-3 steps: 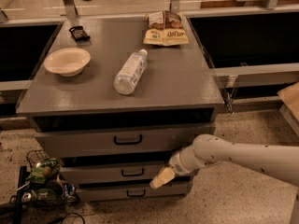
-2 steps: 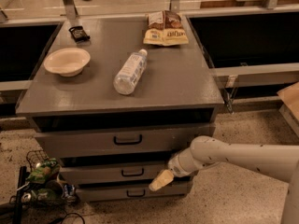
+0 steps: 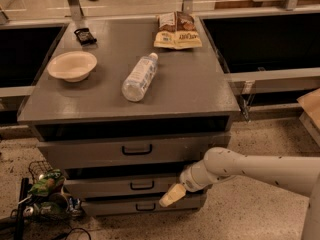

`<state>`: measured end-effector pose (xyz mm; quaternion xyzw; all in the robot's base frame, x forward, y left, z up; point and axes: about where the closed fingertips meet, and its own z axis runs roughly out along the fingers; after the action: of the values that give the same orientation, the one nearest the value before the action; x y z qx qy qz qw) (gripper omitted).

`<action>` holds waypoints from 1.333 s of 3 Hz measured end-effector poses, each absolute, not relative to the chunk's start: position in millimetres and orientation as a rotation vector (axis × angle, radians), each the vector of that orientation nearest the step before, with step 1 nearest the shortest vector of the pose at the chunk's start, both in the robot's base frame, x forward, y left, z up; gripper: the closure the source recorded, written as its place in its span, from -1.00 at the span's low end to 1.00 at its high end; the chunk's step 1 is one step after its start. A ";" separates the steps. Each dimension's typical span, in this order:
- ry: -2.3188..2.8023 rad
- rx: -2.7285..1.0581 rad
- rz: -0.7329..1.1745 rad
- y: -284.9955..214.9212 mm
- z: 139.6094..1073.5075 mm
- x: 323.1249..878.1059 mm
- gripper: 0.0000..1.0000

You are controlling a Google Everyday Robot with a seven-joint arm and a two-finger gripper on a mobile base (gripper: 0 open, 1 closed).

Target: Open middle drawer

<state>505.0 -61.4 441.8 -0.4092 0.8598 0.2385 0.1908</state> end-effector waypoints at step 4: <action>2.397 -1.217 0.785 -73.9 456.3 446.2 -1.00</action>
Offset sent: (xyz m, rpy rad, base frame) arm -0.0691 -0.0250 0.0153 0.0617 0.0639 0.0567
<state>446.2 -73.9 456.3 -0.4284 0.8434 0.2763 0.1698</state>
